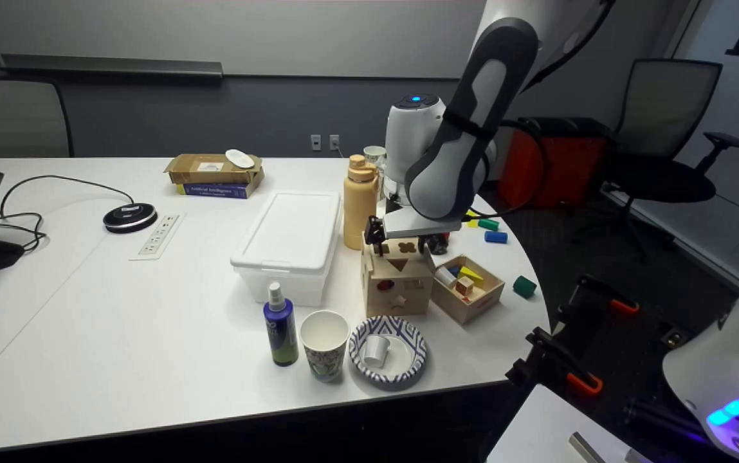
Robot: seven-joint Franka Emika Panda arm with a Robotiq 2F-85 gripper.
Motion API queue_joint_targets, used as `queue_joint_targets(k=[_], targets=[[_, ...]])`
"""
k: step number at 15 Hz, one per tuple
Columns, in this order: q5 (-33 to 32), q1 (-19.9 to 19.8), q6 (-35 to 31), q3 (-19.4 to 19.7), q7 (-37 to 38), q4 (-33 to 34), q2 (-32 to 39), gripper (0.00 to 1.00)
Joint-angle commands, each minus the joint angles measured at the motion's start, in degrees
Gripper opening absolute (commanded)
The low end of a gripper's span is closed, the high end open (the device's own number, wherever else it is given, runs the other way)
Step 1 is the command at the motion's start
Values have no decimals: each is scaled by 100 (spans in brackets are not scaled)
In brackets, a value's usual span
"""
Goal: Pick up the blue object and put it in the box
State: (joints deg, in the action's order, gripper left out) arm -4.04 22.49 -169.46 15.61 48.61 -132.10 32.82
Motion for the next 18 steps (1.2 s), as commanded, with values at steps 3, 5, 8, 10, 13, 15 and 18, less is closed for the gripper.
queue_joint_targets(k=[3,5,8,10,13,15,18], targets=[[453,-49,203,-156,-36,128,-359,100],[555,-39,284,-209,-28,149,-563,100],[560,-88,461,-357,-124,89,-969,100],[451,-45,635,-352,-2,79,-1185,100],[261,-57,981,-348,195,143,-1356,100],[118,-88,1075,-373,255,147,-1428,100],[-85,-94,1176,-401,399,185,-1419,100]])
